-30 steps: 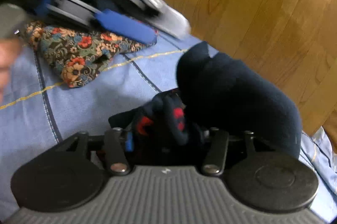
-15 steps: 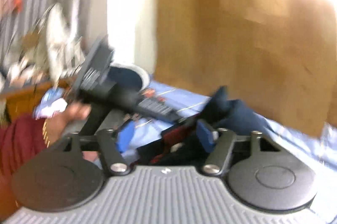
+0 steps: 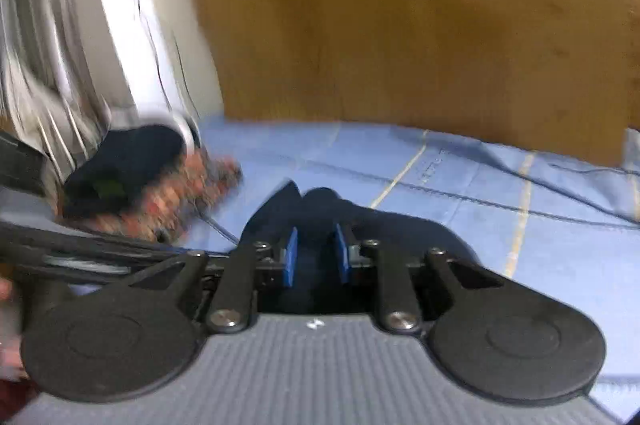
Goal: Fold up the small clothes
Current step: 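Carry the folded sweater bundle with both grippers toward the clothes stack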
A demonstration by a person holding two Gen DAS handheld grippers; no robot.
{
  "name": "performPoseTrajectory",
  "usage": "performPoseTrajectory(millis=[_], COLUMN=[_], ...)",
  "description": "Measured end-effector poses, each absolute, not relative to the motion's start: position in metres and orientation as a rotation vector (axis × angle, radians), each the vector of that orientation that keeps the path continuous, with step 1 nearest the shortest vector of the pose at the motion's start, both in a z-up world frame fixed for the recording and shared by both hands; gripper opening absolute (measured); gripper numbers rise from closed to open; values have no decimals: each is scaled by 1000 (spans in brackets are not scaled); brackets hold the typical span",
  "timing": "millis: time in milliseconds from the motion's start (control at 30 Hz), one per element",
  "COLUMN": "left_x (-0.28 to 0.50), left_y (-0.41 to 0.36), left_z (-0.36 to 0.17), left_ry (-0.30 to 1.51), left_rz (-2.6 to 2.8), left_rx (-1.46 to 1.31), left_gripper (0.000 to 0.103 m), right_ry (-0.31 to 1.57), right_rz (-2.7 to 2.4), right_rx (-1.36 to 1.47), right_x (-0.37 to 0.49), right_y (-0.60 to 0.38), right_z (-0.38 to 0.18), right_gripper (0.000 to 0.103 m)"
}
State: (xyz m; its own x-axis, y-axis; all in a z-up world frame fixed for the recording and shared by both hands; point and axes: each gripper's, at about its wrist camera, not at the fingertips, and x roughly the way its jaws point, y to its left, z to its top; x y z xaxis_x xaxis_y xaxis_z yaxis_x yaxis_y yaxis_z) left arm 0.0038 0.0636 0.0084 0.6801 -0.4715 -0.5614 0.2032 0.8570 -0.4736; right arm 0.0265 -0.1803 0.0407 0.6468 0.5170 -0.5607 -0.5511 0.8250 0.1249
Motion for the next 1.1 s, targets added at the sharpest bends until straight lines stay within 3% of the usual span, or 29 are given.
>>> performPoseTrajectory(millis=[67, 300, 367, 467, 600, 767, 867, 933, 967, 1033, 1067, 1100], left_x=[-5, 2, 10, 16, 15, 18, 15, 12, 11, 10, 9, 9], left_y=[82, 58, 36, 23, 26, 19, 16, 15, 16, 17, 18, 18], left_z=[13, 43, 35, 13, -6, -2, 9, 19, 26, 37, 42, 47], left_ry=[710, 649, 693, 759, 772, 798, 810, 792, 782, 760, 733, 698], left_rz=[-365, -442, -433, -402, -410, -387, -389, -399, -397, -385, -365, -340], left_rx=[-444, -388, -318, -278, -338, -316, -295, -269, -259, -245, -229, -203], left_gripper=[17, 17, 16, 3, 3, 5, 5, 6, 12, 42, 66, 76], right_ry=[597, 635, 656, 682, 655, 556, 537, 526, 518, 490, 483, 480], right_rz=[566, 596, 602, 636, 664, 616, 657, 692, 709, 696, 677, 655], right_rx=[-222, -210, -173, -164, -159, -227, -143, -14, 74, 194, 222, 248], right_x=[32, 42, 50, 63, 70, 49, 41, 32, 27, 17, 12, 7], right_y=[-156, -159, -163, -158, -150, -141, -166, -190, -205, -232, -243, -254], right_z=[31, 36, 36, 33, 21, 17, 31, 47, 54, 63, 65, 65], right_gripper=[27, 27, 27, 28, 35, 37, 44, 63, 78, 83, 83, 85])
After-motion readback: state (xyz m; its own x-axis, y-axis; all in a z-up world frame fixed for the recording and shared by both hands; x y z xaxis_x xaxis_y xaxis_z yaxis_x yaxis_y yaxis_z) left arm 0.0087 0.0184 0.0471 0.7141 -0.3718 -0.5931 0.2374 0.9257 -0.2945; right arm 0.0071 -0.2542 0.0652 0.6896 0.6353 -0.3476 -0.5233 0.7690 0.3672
